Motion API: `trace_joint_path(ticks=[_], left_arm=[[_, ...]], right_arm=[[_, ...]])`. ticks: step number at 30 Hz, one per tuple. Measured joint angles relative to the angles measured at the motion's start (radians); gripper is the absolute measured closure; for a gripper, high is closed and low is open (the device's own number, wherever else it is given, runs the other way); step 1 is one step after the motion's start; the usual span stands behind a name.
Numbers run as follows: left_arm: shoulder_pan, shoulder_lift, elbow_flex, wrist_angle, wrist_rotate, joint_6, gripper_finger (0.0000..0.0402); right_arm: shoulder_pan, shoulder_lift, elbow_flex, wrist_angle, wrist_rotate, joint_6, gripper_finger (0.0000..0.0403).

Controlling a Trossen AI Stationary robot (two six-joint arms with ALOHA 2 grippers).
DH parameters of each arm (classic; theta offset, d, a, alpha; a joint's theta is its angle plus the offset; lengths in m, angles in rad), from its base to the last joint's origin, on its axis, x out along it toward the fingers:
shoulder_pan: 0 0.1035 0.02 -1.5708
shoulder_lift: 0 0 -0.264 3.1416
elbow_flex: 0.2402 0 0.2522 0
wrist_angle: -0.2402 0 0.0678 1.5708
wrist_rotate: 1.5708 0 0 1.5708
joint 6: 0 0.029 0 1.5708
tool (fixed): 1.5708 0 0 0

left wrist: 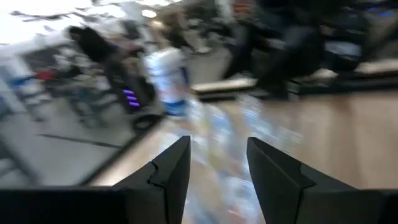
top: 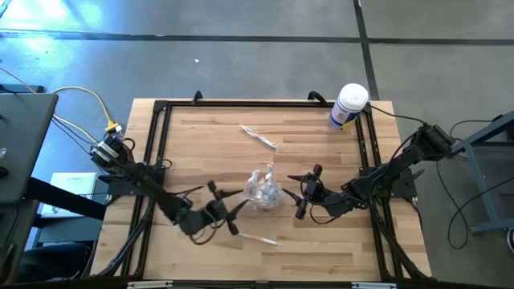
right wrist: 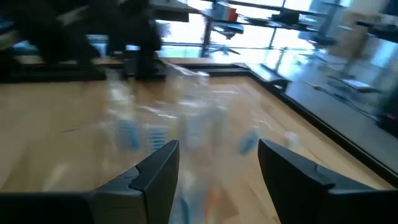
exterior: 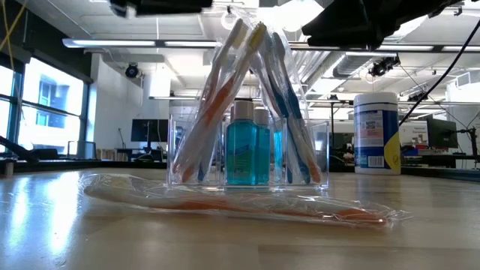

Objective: Pick & Place toothbrushing station
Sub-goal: Put the orange toothbrush into the transparent organizer

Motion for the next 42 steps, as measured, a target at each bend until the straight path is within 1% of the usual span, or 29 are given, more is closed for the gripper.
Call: trace_joint_path(ticks=[2,4,6,8,11,14,16,18,21,22,25,29,31,33,35,39,42], left_arm=[[-0.031,-0.010,0.000,0.057,-0.093,0.070,0.0249],[-0.072,-0.016,0.000,0.110,-0.160,0.099,0.0249],[-0.122,-0.025,0.000,0.123,-0.178,0.136,0.0249],[-0.177,-0.031,0.000,0.124,-0.177,0.168,0.0250],[-0.249,-0.032,0.000,0.117,-0.176,0.153,0.0250],[-0.294,-0.027,0.001,0.057,-0.158,0.031,0.0250],[-0.307,-0.027,0.001,-0.044,-0.083,-0.092,0.0250],[-0.308,-0.027,0.001,-0.154,0.065,-0.221,0.0250],[-0.285,-0.025,0.001,-0.290,0.297,-0.344,0.0250],[-0.271,-0.025,0.001,-0.339,0.354,-0.381,0.0250],[-0.214,-0.025,0.001,-0.499,0.482,-0.513,0.0250],[-0.110,-0.025,0.000,-0.664,0.681,-0.651,0.0250],[-0.061,-0.025,0.001,-0.689,0.777,-0.650,0.0250],[-0.020,-0.025,0.001,-0.704,0.861,-0.607,0.0250],[0.012,-0.025,0.001,-0.706,0.913,-0.563,0.0250],[0.057,-0.024,0.000,-0.707,0.966,-0.530,0.0250],[0.080,-0.012,-0.001,-0.706,0.971,-0.528,0.0250]], right_arm=[[0.008,0.000,0.000,0.025,-0.059,-0.046,0.0192],[0.019,0.000,0.000,0.070,-0.191,-0.109,0.0192],[0.031,0.000,0.000,0.118,-0.328,-0.162,0.0192],[0.044,0.000,0.000,0.157,-0.434,-0.201,0.0192],[0.059,0.000,0.000,0.175,-0.506,-0.224,0.0192],[0.060,0.000,0.000,0.175,-0.516,-0.224,0.0192],[0.058,0.000,0.000,0.174,-0.516,-0.222,0.0192],[0.054,0.000,0.000,0.173,-0.516,-0.217,0.0192],[0.050,0.000,0.000,0.171,-0.516,-0.216,0.0192],[0.050,0.000,0.000,0.170,-0.516,-0.216,0.0192],[0.050,0.000,0.000,0.170,-0.516,-0.217,0.0192],[0.050,0.000,0.000,0.170,-0.516,-0.222,0.0192],[0.050,0.000,0.000,0.169,-0.516,-0.223,0.0192],[0.050,0.000,0.000,0.165,-0.516,-0.224,0.0192],[0.050,0.000,0.000,0.160,-0.516,-0.224,0.0192],[0.050,0.000,0.000,0.160,-0.516,-0.224,0.0192],[0.050,0.000,0.000,0.160,-0.516,-0.220,0.0192]])
